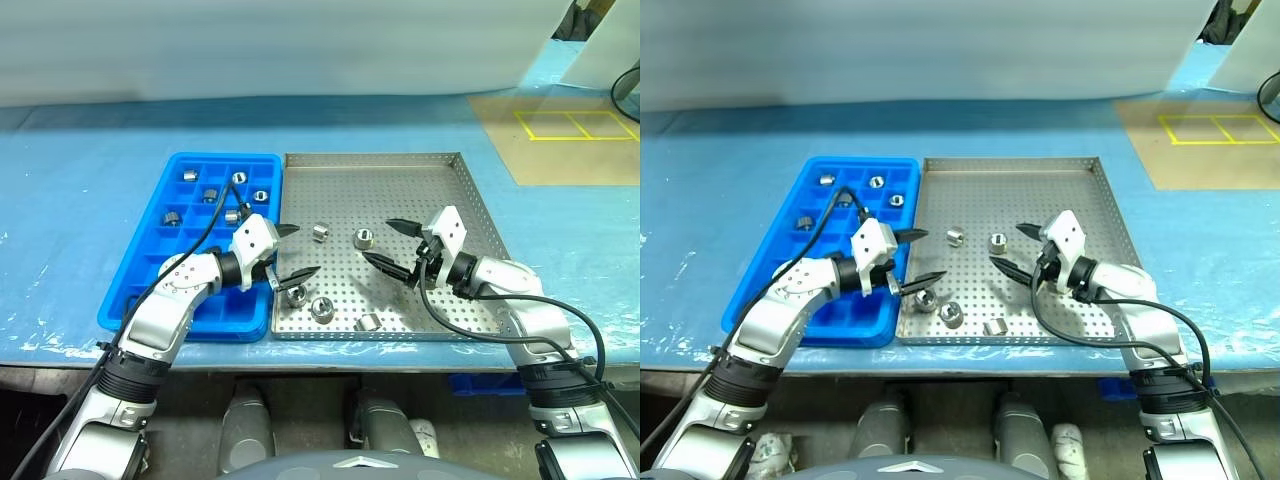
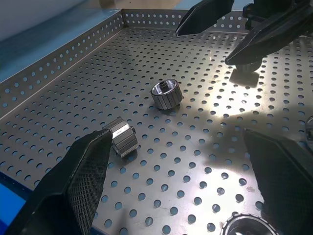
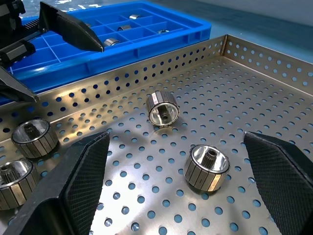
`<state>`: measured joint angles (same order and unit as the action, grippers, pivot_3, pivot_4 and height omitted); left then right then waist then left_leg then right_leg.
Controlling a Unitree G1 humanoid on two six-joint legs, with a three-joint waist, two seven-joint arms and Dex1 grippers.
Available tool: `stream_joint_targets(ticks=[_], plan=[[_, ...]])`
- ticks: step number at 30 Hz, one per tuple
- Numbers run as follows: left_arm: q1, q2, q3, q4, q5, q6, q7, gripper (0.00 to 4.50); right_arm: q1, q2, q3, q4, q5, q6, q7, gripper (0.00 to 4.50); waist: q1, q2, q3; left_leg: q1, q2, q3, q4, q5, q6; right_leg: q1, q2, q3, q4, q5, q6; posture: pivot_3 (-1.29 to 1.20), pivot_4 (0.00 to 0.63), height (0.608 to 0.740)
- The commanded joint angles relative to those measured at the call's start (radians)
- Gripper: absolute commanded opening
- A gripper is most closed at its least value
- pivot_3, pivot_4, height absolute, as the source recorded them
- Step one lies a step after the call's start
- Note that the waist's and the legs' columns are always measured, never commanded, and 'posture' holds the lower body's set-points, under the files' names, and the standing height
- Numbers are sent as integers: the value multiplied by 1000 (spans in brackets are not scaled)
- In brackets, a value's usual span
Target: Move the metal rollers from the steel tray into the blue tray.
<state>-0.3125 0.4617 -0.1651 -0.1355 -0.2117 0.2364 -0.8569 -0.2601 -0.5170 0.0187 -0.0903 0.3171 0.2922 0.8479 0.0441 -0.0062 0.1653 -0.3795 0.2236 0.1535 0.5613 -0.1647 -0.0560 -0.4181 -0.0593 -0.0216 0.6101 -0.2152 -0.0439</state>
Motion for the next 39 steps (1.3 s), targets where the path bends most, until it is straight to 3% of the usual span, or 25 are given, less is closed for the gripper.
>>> stream_joint_targets(ticks=[1, 12, 29, 39], plan=[[-12, 5, -5, -27, 9, -8, 2, 4500, -15, -3, -2, -14, -1, -21, 4, 4468, 0, 0, 0, 0, 0, 0, 0, 0, 0, 0, 0, 0, 0, 0, 0, -84, 150, 740], [-28, -5, -17, 7, 54, -1, 33, 4500, -14, -7, 9, -25, -10, -9, 6, 4468, 0, 0, 0, 0, 0, 0, 0, 0, 0, 0, 0, 0, 0, 0, 0, -91, 150, 740], [-384, -155, -22, 375, 142, 167, 221, 4500, 50, -8, 2, -111, -19, 30, -59, 4468, -6, 0, 0, 0, 0, 0, 1, 0, 0, 0, 0, 0, -1, 0, 0, -190, 150, 740], [-503, -235, -54, 506, 137, 269, 161, 4500, 80, -13, 0, -142, -20, 47, -83, 4468, -4, 0, 0, -2, -1, 0, 1, -1, 2, 0, 0, 0, -2, 0, 0, -215, 150, 740]])
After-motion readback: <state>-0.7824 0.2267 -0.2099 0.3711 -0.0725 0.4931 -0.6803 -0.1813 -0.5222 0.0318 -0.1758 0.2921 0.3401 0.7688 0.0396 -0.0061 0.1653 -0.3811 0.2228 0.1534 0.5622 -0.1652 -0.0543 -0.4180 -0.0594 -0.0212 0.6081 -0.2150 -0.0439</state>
